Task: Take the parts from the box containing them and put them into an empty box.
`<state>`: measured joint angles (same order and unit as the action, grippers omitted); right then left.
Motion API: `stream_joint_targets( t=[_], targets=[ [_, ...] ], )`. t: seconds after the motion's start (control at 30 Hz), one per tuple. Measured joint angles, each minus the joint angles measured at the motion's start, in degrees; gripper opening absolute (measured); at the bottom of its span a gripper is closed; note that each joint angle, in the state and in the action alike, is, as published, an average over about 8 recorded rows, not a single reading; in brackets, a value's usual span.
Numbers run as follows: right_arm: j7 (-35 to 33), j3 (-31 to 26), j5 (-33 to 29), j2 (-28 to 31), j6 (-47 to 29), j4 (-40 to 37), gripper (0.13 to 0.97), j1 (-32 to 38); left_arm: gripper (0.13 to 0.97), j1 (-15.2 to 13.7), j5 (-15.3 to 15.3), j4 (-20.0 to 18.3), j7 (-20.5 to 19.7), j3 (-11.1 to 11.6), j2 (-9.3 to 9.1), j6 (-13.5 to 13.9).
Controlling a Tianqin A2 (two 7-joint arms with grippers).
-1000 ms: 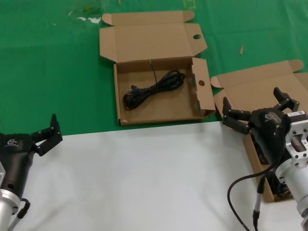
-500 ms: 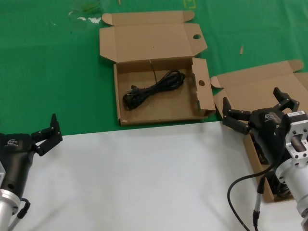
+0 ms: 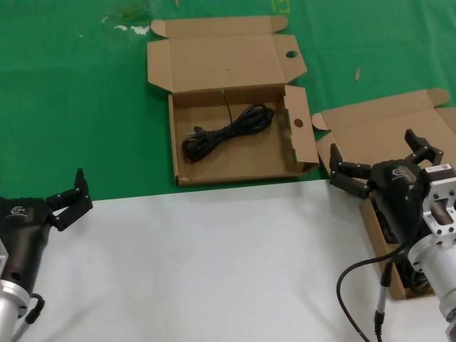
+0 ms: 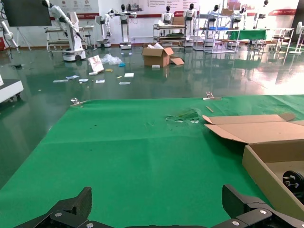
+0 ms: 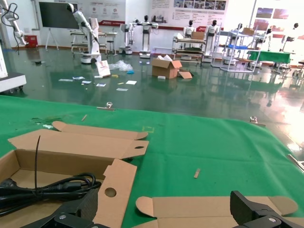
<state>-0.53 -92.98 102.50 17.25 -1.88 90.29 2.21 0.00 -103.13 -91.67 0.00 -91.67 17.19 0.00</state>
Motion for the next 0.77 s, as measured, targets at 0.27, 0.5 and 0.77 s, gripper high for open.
stream_joint_targets(
  t=[0.27, 0.5, 0.77],
  targets=[
    [0.0, 0.0, 0.0, 0.0, 0.0, 0.0, 0.966, 0.0, 0.966, 0.0, 0.0, 0.0, 0.0, 0.0, 0.00, 0.0],
    [0.0, 0.0, 0.0, 0.0, 0.0, 0.0, 0.966, 0.0, 0.966, 0.0, 0.0, 0.0, 0.0, 0.0, 0.00, 0.0],
    [0.0, 0.0, 0.0, 0.0, 0.0, 0.0, 0.966, 0.0, 0.966, 0.0, 0.0, 0.0, 0.0, 0.0, 0.00, 0.0]
  ],
)
